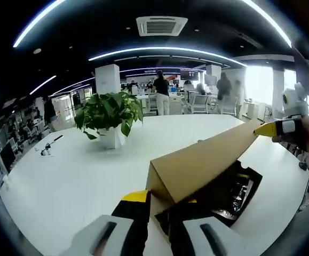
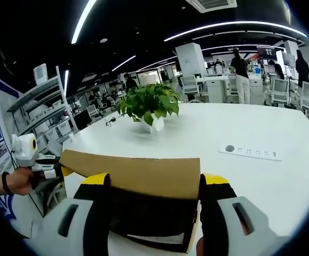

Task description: Operate the shoe box by opening the lid, removing the specified soft item, and placing it in the target area until the item is outside and the box remains undamaged.

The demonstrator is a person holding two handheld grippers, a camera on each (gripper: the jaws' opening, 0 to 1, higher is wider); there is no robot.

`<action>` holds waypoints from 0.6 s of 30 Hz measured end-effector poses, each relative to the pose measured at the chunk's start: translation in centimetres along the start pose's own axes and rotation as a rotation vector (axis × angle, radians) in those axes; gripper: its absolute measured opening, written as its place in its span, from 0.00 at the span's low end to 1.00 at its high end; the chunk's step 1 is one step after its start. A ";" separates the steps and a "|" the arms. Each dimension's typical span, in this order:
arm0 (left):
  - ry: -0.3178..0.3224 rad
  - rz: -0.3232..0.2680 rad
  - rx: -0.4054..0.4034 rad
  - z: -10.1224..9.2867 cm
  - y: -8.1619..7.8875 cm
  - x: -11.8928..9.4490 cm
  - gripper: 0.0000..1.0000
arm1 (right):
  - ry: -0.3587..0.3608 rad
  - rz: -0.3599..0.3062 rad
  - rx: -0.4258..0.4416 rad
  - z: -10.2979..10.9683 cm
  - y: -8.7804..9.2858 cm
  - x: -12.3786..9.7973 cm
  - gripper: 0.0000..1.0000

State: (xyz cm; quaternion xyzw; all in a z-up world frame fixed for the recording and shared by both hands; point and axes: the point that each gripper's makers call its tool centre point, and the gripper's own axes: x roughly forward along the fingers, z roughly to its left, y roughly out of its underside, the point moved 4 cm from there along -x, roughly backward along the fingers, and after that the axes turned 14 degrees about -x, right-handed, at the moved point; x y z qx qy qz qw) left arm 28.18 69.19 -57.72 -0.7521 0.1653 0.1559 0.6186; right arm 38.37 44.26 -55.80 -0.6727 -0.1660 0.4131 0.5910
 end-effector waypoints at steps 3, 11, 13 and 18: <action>-0.011 -0.003 -0.004 0.2 -0.4 0.3 0.10 | -0.002 -0.009 0.010 -0.2 -0.3 0.1 0.62; -0.024 -0.002 -0.010 0.6 -0.9 0.8 0.08 | -0.021 -0.017 0.016 -0.8 -0.9 0.6 0.61; -0.026 -0.001 -0.014 0.6 -1.0 0.9 0.08 | -0.024 -0.019 0.011 -0.8 -1.0 0.6 0.61; -0.032 0.006 -0.015 0.7 -1.3 1.2 0.08 | -0.034 -0.024 0.001 -0.9 -1.2 0.7 0.61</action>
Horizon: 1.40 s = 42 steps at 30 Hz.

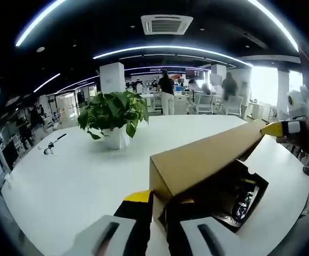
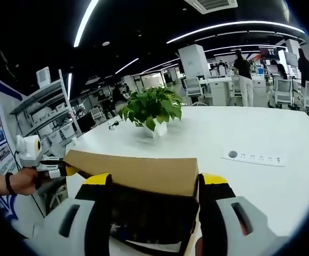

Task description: Operate the shoe box by opening the lid, removing the specified soft item, and placing it in the target area until the item is outside and the box remains undamaged.

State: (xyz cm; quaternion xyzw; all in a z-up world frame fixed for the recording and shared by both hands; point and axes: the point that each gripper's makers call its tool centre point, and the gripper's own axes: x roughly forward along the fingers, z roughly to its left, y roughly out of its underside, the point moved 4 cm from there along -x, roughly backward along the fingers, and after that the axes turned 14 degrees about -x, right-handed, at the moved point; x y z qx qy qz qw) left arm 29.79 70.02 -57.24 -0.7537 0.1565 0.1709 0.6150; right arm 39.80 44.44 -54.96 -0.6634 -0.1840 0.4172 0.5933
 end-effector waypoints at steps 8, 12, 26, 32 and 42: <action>-0.012 0.006 -0.003 0.0 -0.4 0.6 0.07 | -0.023 0.001 -0.009 -0.4 0.0 -0.3 0.60; -0.011 0.012 -0.004 0.0 -0.7 1.0 0.06 | -0.028 -0.005 -0.028 -0.5 -0.1 -0.3 0.60; 0.003 0.022 0.002 0.1 -1.7 2.6 0.05 | -0.010 0.024 -0.097 -1.6 0.3 0.1 0.52; 0.008 0.016 -0.004 0.4 -1.9 3.0 0.05 | 0.024 0.044 -0.101 -2.7 0.3 1.0 0.43; 0.017 0.005 -0.012 0.6 -2.2 3.4 0.05 | 0.092 0.076 -0.113 -4.4 0.8 2.1 0.26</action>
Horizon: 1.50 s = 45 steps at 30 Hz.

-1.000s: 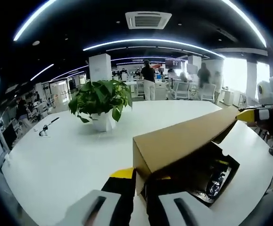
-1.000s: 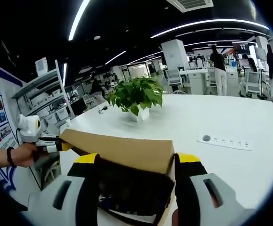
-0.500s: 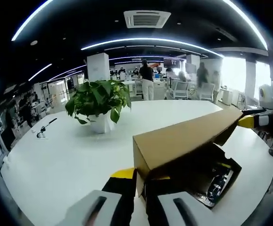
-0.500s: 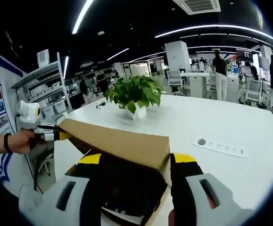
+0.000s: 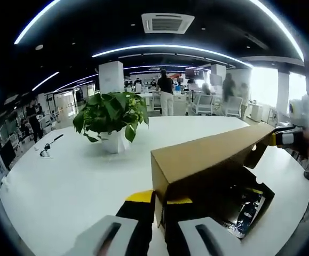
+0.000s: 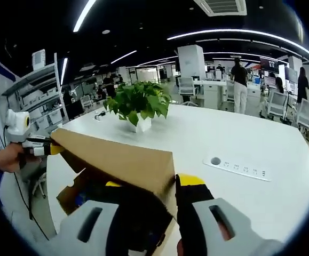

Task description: Operate the shoe box by opening the lid, removing the specified soft item, and placing it in the target area until the item is outside and the box remains undamaged.

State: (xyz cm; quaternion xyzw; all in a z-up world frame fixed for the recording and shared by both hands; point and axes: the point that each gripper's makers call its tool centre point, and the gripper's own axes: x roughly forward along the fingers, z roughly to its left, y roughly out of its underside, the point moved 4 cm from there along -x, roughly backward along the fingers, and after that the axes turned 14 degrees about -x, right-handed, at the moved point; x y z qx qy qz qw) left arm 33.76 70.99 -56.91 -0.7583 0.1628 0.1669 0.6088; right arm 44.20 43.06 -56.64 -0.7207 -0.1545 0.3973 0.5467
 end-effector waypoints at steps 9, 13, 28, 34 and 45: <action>0.010 -0.007 -0.002 0.2 -0.1 0.3 0.05 | 0.027 0.008 0.024 -1.1 0.4 0.6 0.14; 0.009 -0.009 -0.004 0.2 -0.2 0.5 0.04 | 0.029 0.004 0.029 -1.3 0.3 0.8 0.14; 0.008 0.017 -0.004 0.8 0.5 1.9 0.04 | 0.040 0.051 0.023 -1.6 1.7 1.2 0.07; 0.005 0.038 -0.010 1.0 1.3 2.5 0.04 | 0.039 0.066 0.014 -1.5 2.1 1.4 0.06; 0.001 0.041 -0.018 1.2 1.4 3.5 0.03 | 0.049 0.131 0.016 -1.6 4.5 1.5 0.02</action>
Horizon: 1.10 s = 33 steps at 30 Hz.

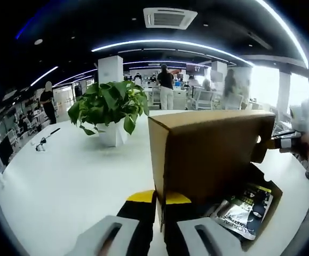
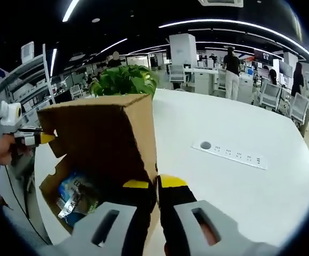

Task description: Operate the shoe box by opening the lid, removing the specified soft item, and placing it in the target area until the item is outside and the box remains undamaged.

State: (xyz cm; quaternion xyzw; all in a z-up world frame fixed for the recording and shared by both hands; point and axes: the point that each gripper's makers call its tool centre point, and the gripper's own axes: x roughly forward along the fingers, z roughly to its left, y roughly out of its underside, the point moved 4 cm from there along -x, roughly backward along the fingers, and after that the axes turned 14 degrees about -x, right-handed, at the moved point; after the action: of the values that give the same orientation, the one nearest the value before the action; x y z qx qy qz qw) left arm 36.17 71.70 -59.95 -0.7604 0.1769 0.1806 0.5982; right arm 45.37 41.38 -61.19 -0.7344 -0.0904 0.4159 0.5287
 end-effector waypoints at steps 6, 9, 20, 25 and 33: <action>-0.001 -0.006 -0.006 0.1 -0.1 0.4 0.03 | 0.001 0.017 0.011 0.0 0.6 0.1 0.01; 0.000 -0.007 -0.006 0.1 -0.2 0.5 0.03 | 0.001 0.018 0.015 -0.1 0.6 0.2 0.00; -0.001 -0.001 -0.010 0.5 -0.3 1.3 0.03 | -0.003 0.028 0.025 -0.4 0.8 0.9 0.00; -0.001 -0.002 -0.010 0.6 -0.4 1.8 0.04 | -0.004 0.034 0.034 -0.5 0.9 1.2 0.00; -0.005 0.002 -0.009 0.6 -0.6 2.4 0.04 | -0.005 0.039 0.034 -0.8 0.8 1.9 0.00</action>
State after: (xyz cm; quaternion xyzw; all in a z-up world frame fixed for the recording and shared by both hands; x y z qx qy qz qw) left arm 38.52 72.31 -60.79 -0.7624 0.1754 0.1840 0.5951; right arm 46.89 41.54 -62.77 -0.7258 -0.0702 0.4297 0.5326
